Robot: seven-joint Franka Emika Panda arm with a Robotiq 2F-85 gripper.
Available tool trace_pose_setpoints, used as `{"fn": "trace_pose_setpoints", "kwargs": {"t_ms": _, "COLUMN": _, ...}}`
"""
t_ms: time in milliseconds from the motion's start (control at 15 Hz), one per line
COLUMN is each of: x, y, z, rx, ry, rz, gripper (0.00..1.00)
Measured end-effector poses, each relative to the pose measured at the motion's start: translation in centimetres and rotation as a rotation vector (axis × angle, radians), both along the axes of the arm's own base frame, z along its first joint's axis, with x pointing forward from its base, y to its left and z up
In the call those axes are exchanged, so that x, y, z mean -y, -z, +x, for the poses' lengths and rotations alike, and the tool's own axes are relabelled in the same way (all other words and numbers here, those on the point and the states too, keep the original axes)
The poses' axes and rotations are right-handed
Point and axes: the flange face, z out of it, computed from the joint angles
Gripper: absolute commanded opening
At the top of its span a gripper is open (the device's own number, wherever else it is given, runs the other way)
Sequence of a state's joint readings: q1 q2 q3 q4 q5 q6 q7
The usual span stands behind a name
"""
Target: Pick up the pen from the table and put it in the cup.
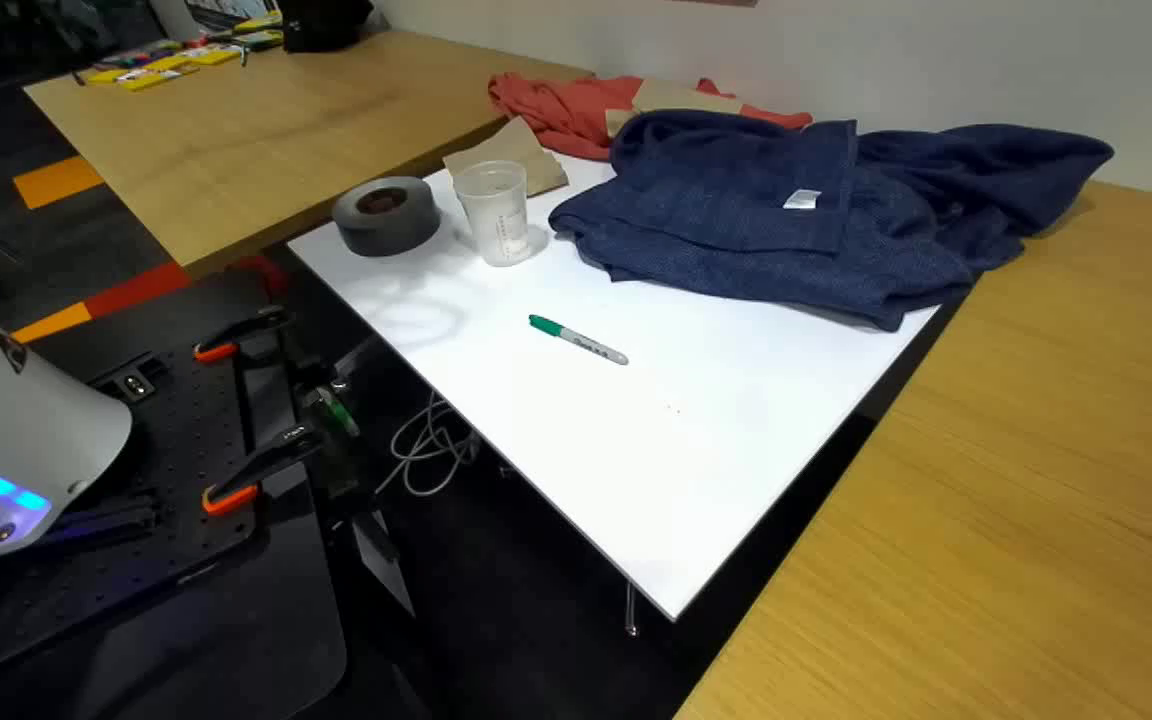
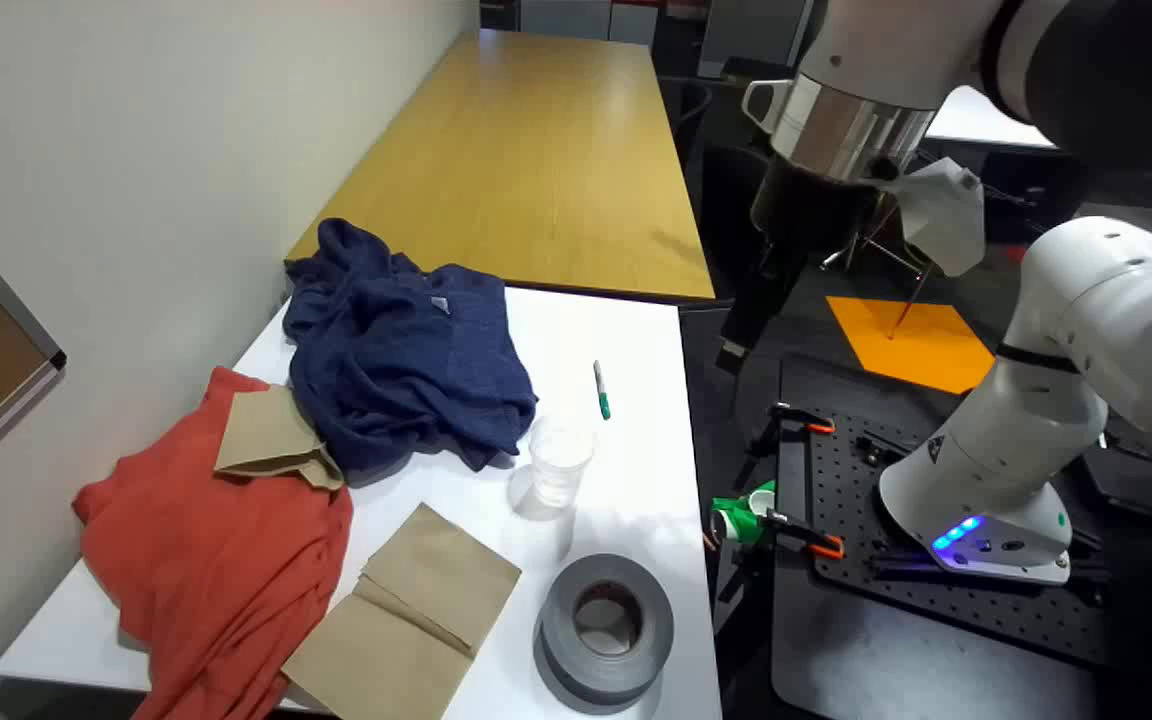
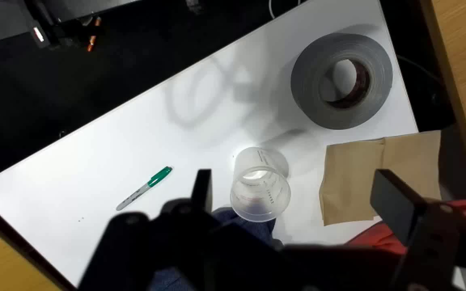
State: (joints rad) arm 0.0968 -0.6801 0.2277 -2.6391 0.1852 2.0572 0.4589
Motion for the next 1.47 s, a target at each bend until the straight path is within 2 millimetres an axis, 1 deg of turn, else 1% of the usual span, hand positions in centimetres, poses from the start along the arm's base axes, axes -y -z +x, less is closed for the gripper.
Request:
{"fn": "trace_pose_setpoints", "kwargs": {"t_ms": 1067, "x": 0.2, "y": 0.2, "z": 0.2, "rx": -0.002, "ry": 0.003, "rz": -0.003, "gripper": 1.00}}
{"fn": "trace_pose_setpoints", "kwargs": {"t_ms": 1267, "x": 1.0, "y": 0.6, "z": 0.9, "rx": 0.002, "ry": 0.027, "rz": -0.007, "gripper": 1.00}}
{"fn": "trace_pose_setpoints", "kwargs": {"t_ms": 1467, "x": 2.6, "y": 1.3, "z": 2.4, "rx": 0.023, "ry": 0.070, "rz": -0.003, "gripper": 1.00}}
